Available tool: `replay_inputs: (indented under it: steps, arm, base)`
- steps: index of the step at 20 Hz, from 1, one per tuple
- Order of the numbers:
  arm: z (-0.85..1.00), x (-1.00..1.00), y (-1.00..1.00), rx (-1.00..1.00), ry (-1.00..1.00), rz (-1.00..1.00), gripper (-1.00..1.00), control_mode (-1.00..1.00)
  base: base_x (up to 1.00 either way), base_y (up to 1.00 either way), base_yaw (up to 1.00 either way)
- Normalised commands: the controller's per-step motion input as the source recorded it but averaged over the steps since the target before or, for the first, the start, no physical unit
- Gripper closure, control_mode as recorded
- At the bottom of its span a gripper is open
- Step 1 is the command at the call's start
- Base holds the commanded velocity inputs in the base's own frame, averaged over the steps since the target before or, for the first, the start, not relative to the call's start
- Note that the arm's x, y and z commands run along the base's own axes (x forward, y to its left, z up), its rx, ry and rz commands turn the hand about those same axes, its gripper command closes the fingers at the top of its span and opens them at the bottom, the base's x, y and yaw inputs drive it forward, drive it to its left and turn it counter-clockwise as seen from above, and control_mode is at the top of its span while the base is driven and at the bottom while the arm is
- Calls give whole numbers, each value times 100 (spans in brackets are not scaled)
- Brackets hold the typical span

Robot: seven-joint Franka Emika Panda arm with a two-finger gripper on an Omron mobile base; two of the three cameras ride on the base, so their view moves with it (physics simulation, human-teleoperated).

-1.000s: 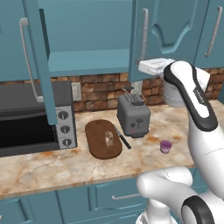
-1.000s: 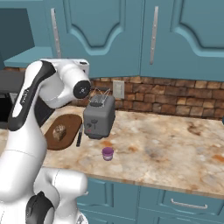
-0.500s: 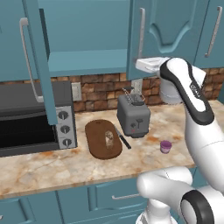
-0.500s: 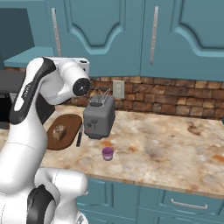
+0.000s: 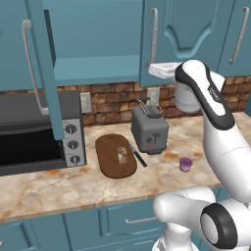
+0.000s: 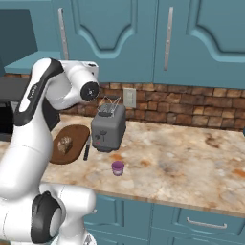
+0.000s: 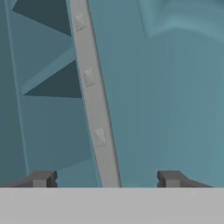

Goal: Pick the bread, place it on the cutting board, pick the jam, place it on the counter, and close the cabinet.

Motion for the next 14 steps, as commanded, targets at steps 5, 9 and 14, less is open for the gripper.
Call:
replay_inputs:
  steps: [5, 9, 14]
  arm:
    - [0, 20, 0, 0, 0, 0, -100, -100]
    - [0, 18, 1, 0, 0, 0, -100, -100]
    - [0, 16, 0, 0, 0, 0, -100, -100]
  base:
    - [0, 0, 0]
    - [0, 0, 0]
    - [0, 0, 0]
